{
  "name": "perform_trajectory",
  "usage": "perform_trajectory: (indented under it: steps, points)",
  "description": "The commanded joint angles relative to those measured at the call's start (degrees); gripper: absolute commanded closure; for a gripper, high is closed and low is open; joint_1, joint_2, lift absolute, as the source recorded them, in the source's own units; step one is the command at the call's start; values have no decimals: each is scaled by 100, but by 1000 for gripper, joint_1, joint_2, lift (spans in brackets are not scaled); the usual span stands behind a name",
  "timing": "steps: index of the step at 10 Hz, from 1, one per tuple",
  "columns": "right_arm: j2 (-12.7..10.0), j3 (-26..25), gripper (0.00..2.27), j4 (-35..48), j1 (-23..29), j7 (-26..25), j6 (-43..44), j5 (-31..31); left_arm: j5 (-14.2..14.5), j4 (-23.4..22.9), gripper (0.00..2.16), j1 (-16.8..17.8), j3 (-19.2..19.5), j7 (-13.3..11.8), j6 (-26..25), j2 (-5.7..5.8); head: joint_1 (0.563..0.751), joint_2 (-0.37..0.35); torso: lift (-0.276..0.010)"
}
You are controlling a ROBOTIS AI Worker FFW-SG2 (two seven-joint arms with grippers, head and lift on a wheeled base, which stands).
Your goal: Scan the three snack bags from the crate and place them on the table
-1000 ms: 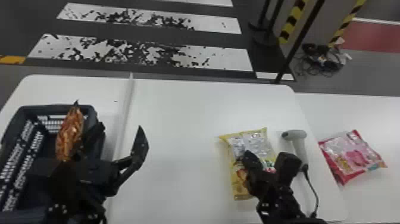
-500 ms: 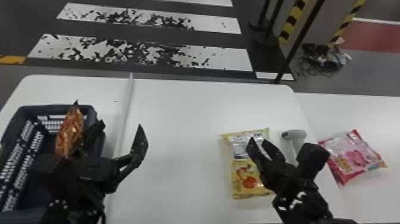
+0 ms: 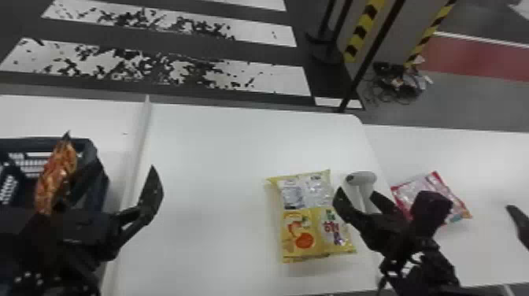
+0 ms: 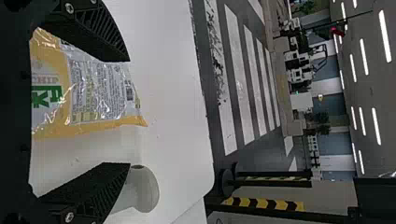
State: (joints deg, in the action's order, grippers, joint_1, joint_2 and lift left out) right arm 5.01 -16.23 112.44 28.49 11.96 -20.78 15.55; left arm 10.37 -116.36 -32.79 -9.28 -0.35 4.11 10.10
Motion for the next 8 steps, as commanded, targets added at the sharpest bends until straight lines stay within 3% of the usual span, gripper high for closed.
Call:
perform_trajectory:
  steps: [1, 2, 4, 8]
  points:
    - [88, -284, 73, -284, -186, 254, 43, -16, -9, -1, 33, -8, -4, 0, -3, -8, 695, -249, -62]
    - [228, -319, 73, -495, -291, 342, 96, -78, -9, -1, 33, -17, 5, 0, -3, -17, 695, -269, -62]
    - [307, -513, 76, -1049, -687, 720, 43, -271, -9, 8, 33, -61, 5, 0, -3, -43, 695, -294, -62]
    - [589, -522, 76, -1972, -1258, 984, -168, -342, -97, 8, 33, -61, -30, -17, -20, -113, 695, -329, -62]
